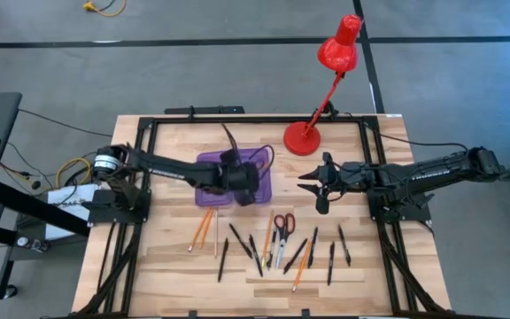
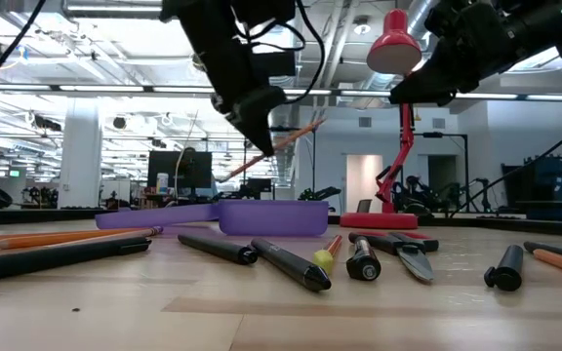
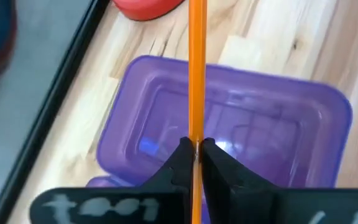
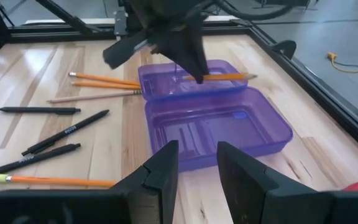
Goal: Pick & place school supplies into a supply box
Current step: Put the orange pencil into the violet supply box, then put the black pen into the violet supply box
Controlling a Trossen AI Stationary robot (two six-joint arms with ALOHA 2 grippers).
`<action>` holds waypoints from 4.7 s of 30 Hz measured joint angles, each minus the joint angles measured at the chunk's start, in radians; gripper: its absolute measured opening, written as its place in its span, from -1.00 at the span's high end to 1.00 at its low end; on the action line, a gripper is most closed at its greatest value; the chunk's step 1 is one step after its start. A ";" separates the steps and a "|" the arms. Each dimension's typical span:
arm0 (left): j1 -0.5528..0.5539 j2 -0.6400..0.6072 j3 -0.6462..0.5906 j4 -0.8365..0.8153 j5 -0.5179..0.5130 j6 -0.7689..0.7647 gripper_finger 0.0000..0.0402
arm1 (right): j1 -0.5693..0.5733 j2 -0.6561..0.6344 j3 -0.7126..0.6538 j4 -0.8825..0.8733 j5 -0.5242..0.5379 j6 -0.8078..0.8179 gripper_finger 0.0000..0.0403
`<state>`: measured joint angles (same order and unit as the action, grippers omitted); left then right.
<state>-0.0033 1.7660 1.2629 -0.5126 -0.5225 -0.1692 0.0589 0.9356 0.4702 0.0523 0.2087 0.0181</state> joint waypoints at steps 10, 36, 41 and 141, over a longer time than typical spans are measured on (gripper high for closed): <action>0.133 0.000 -0.003 0.082 0.208 -0.103 1.00 | 0.000 0.000 0.000 -0.008 0.000 0.000 0.47; 0.167 0.064 -0.004 0.061 0.339 -0.249 0.98 | 0.031 0.000 0.000 -0.008 0.000 0.018 0.47; 0.168 0.083 -0.003 0.070 0.333 -0.273 0.98 | 0.032 0.000 0.000 -0.008 0.000 0.018 0.47; -0.770 0.083 -0.044 -0.908 -0.757 -1.273 0.78 | 0.773 0.165 0.000 -0.334 0.320 1.287 0.47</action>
<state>-0.7733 1.8488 1.2186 -1.4205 -1.2792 -1.4417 0.8317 1.1005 0.4706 -0.2816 0.5285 1.3051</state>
